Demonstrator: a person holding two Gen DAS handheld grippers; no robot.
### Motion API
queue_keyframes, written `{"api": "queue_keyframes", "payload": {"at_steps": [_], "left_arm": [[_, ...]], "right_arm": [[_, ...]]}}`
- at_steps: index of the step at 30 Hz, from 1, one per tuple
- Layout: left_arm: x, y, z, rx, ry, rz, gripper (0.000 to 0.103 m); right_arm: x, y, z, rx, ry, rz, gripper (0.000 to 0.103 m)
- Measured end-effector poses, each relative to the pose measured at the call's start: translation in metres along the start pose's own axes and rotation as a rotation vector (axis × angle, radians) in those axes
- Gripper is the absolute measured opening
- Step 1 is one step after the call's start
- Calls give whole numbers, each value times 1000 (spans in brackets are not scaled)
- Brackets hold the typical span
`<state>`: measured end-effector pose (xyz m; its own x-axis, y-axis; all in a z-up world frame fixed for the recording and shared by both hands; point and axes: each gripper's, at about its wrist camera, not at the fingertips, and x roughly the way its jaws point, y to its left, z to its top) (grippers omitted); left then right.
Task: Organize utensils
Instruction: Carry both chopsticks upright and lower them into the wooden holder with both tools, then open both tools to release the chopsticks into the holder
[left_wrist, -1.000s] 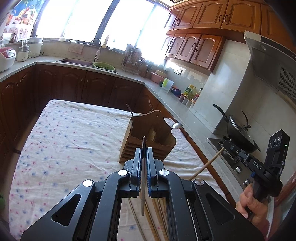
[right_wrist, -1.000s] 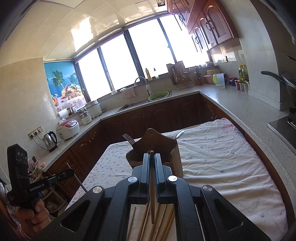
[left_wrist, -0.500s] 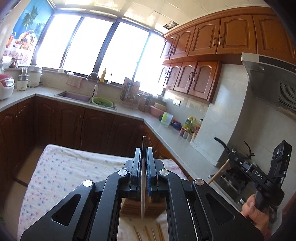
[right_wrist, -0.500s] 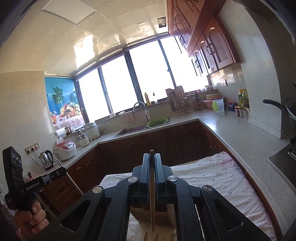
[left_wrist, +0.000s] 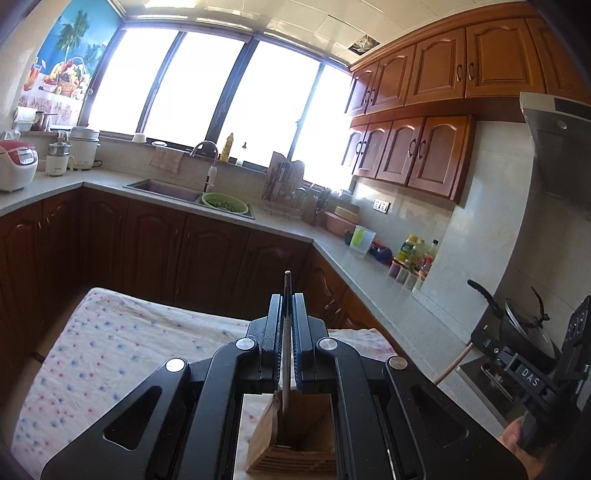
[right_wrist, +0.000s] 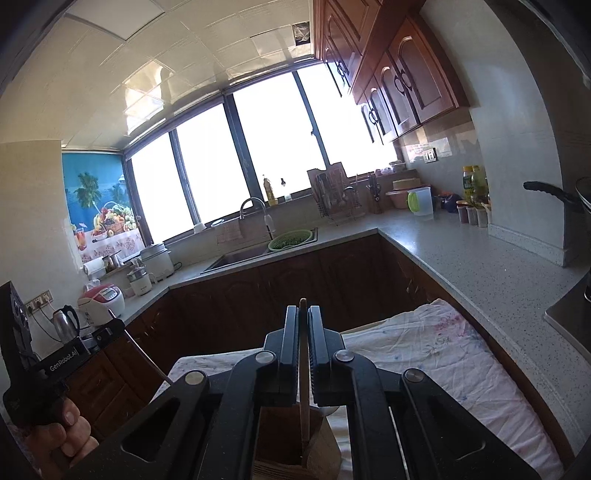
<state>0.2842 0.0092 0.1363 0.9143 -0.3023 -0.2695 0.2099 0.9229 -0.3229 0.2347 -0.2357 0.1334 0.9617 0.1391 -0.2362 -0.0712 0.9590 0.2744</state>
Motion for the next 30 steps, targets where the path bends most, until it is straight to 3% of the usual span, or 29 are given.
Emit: {"api": "queue_keyframes", "payload": {"at_steps": [12,24,29,30], "left_arm": [[37,7,-41,-6,121,11,4],[41,3,-41,21,139,21,5],[36,8,-38,-9,154,-5,6],[34,8,-37,-9,152,-4,9]], "right_arm": [[26,-8,-36,4,95,-9,5],[29,-9,-37,14,100,-9,5],[29,-12,-38,44,118,22,12],[26,-12,-37,49,113,27,21]]}}
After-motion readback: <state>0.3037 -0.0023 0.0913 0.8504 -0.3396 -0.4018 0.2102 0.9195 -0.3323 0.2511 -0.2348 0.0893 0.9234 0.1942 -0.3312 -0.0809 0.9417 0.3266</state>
